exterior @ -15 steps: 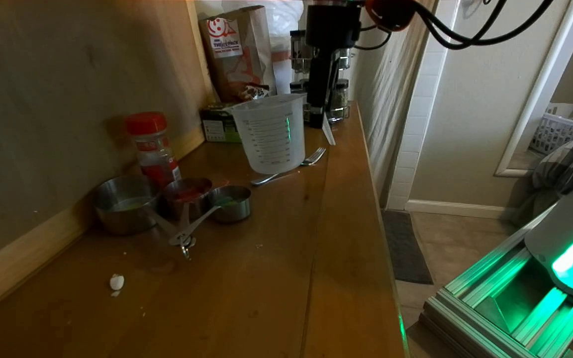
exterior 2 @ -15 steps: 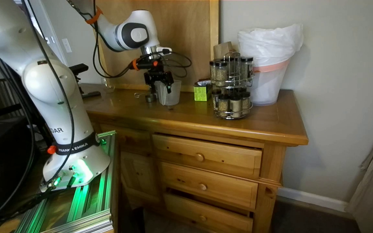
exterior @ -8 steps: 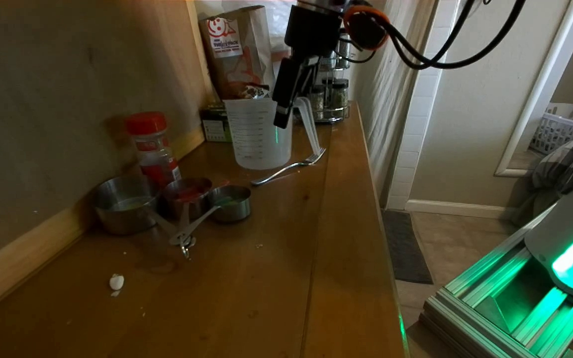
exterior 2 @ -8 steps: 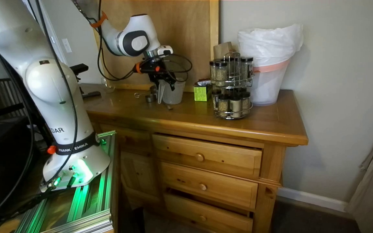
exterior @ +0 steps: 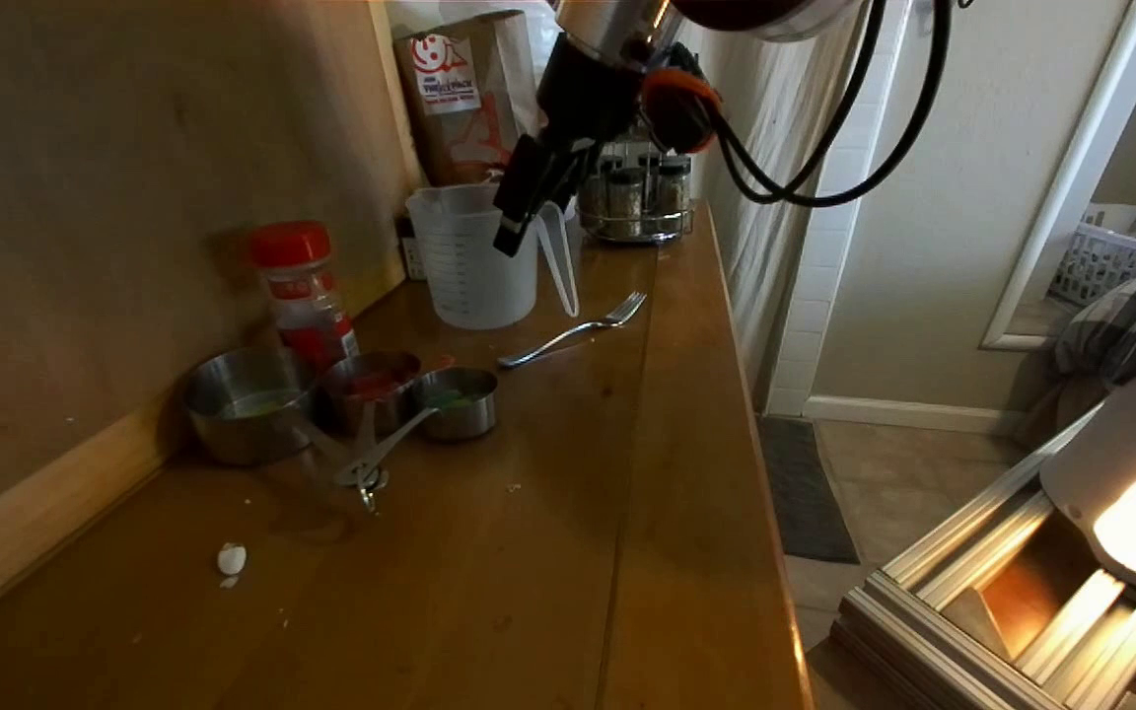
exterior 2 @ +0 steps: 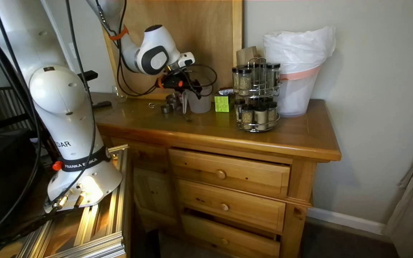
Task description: Move the clear jug to the right.
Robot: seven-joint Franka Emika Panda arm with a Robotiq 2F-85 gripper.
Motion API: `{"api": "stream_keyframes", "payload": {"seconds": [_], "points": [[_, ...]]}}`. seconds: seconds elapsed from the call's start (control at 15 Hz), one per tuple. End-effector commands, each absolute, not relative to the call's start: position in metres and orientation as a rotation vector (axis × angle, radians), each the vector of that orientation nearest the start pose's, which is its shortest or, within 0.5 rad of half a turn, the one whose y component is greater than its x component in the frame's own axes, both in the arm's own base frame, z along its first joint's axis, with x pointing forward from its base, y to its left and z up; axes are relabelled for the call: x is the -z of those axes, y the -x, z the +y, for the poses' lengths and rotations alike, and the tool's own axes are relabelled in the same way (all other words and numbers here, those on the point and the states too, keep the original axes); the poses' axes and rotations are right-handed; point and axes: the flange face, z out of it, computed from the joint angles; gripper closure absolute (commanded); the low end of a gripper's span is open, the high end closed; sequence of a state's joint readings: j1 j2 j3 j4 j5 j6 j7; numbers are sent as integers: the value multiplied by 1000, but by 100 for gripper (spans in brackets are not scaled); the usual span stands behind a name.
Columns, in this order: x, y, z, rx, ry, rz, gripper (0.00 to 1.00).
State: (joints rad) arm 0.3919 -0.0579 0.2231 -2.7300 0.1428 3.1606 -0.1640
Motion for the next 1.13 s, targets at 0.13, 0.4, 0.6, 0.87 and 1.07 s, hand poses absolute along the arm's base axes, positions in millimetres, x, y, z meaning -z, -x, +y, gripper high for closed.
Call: {"api": "stream_keyframes", "payload": {"seconds": [0.13,0.4,0.6,0.87,1.07], "points": [[-321,-336,252,594,2775,-941,0],[-359,-326,249,494,2809,-1000,0],[-384,-306,213,462,2976,-1038,0],[-441,-294,204,449,2887,-1215,0],[-443,-298,207,509,2870,-1208,0]]}}
